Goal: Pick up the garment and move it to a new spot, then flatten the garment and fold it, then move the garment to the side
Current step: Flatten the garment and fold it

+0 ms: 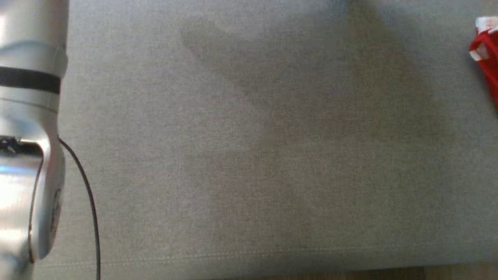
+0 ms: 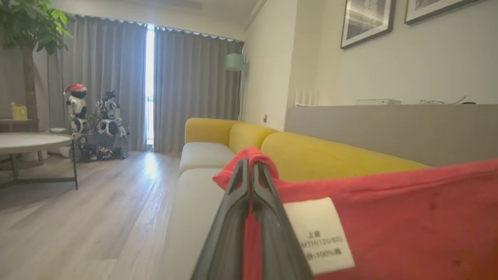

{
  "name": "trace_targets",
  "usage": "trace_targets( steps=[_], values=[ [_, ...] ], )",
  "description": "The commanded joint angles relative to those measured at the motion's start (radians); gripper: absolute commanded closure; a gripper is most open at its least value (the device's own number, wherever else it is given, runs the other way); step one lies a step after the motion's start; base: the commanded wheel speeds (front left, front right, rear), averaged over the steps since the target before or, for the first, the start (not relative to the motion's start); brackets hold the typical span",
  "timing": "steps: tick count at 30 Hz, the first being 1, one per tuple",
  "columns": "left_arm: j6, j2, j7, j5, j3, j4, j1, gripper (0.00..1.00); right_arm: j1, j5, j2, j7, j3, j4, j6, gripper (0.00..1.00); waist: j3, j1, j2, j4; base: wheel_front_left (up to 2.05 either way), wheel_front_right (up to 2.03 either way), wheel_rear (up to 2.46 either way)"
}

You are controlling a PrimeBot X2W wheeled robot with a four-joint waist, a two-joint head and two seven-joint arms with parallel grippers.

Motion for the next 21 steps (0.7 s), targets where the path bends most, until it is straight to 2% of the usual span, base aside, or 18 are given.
trace_targets(
  steps=[1,7,11,15,21],
  values=[
    [0.004,0.028,-0.005,-0.012,0.021,0.013,-0.041,1.00,-0.017,0.012,0.034,0.001,0.009,0.024,0.003,1.00,0.020,-0.0001,0.0000,-0.004,0.00,0.00,0.00],
    [-0.009,-0.019,0.077,-0.072,0.040,0.256,-0.004,1.00,0.033,0.038,0.103,0.095,0.039,0.331,0.003,1.00,0.059,-0.0001,0.0000,-0.009,0.00,0.00,0.00],
    [-0.015,-0.039,0.123,-0.102,0.047,0.326,0.043,1.00,0.072,0.050,0.131,0.155,0.046,0.452,0.003,1.00,0.085,-0.0001,0.0000,-0.006,0.00,0.00,0.00],
    [-0.023,-0.052,0.126,-0.137,0.065,0.345,0.101,1.00,0.136,0.075,0.143,0.176,0.073,0.457,0.003,1.00,0.101,-0.0001,0.0000,-0.001,0.00,0.00,0.00],
    [-0.044,-0.057,0.002,-0.197,0.108,0.330,0.263,1.00,0.366,0.165,0.087,0.102,0.167,0.279,0.003,1.00,0.077,-0.0001,0.0000,0.004,0.00,0.00,0.00]
  ],
)
